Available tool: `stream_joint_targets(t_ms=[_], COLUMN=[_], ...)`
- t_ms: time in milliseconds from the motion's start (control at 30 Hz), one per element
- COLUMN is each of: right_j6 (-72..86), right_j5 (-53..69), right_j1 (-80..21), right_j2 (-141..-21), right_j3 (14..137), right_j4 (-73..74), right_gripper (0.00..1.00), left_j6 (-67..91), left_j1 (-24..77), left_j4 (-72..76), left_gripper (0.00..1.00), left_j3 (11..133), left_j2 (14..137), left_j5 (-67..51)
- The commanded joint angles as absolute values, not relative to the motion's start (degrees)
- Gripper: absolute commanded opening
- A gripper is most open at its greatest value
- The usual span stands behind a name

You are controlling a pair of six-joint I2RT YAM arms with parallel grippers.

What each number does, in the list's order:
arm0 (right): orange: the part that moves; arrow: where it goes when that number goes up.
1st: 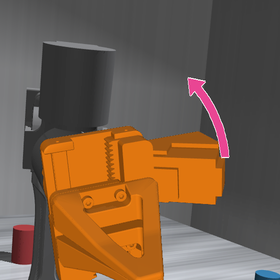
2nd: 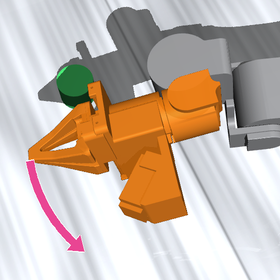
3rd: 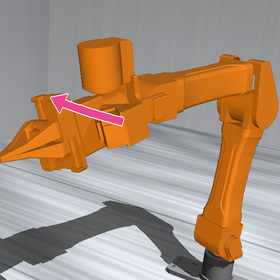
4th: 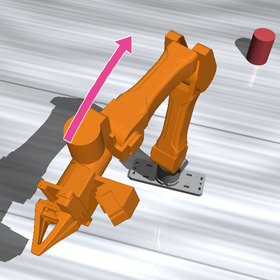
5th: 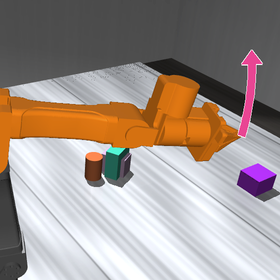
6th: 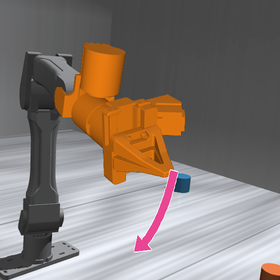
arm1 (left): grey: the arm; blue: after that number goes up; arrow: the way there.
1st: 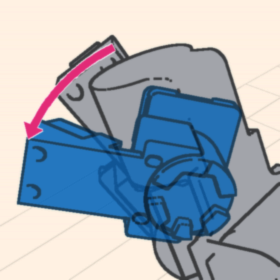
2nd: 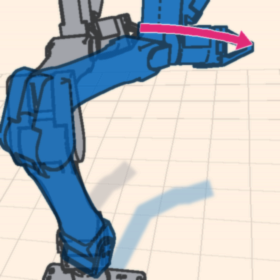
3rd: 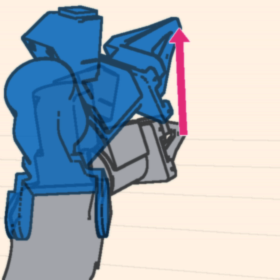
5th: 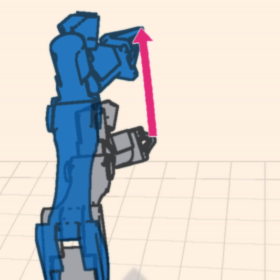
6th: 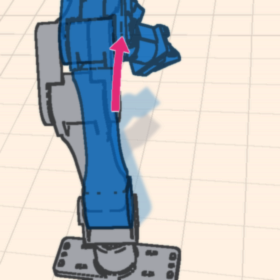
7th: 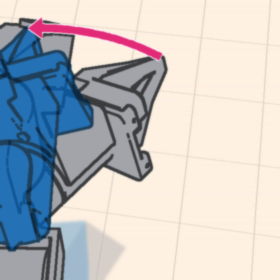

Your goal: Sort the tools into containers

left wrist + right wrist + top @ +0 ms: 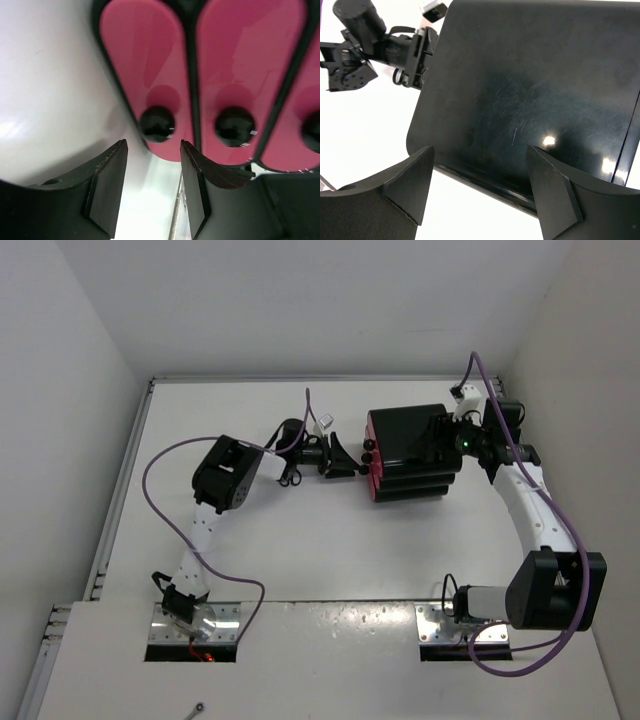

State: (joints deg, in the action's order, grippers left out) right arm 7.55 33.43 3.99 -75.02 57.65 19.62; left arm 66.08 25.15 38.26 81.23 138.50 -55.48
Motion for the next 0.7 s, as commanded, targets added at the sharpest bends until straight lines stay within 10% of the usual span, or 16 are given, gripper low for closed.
stream_joint_targets(t_ms=[0,667], right_j6=[7.73,7.21], right_j5=[32.52,32.52], right_j1=[3.69,3.69], right_j2=[-76.46,-76.99], right_j3=[55.63,56.16], right_j4=[24.43,24.43], right_gripper=[0.75,0.75], left_j6=[67.06,68.2], left_j1=[26.19,28.3], left_j4=[40.69,42.01], left_gripper=[0.52,0.55], left_j3=[83.06,88.33], left_j2=[139.57,144.84], left_j5=[-54.76,-55.81])
